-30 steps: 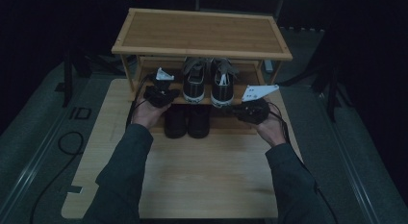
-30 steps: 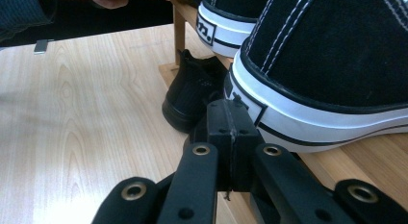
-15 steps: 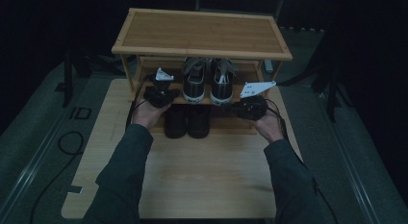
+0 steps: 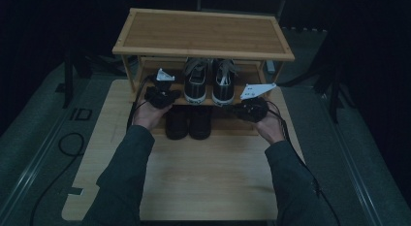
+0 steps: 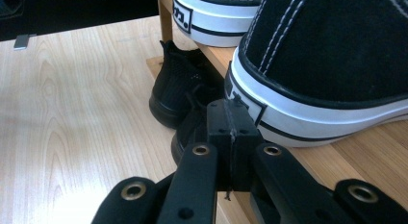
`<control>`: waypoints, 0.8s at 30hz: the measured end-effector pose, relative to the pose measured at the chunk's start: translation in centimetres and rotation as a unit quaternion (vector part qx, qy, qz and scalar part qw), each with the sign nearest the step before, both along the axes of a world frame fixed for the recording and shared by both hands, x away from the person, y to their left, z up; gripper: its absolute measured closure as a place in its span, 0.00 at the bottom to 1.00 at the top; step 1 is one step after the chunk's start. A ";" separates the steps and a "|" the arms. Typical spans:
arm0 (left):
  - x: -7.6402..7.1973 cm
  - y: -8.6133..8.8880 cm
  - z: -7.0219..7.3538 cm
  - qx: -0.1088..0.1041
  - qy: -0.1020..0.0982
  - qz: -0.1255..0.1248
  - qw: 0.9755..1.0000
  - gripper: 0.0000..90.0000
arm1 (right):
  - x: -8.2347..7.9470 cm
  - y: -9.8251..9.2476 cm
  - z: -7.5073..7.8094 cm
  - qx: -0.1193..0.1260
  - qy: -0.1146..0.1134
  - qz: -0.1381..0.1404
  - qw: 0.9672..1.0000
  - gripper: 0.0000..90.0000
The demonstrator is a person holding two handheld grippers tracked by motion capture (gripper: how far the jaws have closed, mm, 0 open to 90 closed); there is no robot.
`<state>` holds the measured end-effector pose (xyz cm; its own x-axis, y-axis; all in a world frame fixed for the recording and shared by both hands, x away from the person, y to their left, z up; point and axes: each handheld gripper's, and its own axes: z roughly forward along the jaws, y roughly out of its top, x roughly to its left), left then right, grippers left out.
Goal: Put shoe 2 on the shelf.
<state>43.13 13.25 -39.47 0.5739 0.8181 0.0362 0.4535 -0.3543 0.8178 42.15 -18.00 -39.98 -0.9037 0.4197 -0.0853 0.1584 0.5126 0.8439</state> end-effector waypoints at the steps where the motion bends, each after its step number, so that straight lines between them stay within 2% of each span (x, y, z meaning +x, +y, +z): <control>1: 0.0 0.0 0.0 0.002 0.000 0.000 1.000 1.00 | -0.1 -0.1 0.1 0.005 0.001 0.001 1.000 1.00; 3: 0.1 -0.1 0.1 0.007 0.001 -0.001 1.000 1.00 | -0.4 -0.5 0.2 0.016 0.003 0.006 1.000 1.00; 9: 0.2 -0.3 0.2 0.003 0.003 -0.006 1.000 1.00 | -0.9 -1.2 -0.1 0.004 0.002 0.004 1.000 1.00; 14: 0.2 -1.0 0.4 0.020 0.003 -0.007 1.000 1.00 | -0.9 -1.8 -0.6 0.003 0.007 0.000 1.000 1.00; 24: 0.2 -2.0 0.6 0.026 0.000 -0.014 1.000 1.00 | -0.9 -2.1 -1.0 0.004 0.011 -0.009 1.000 1.00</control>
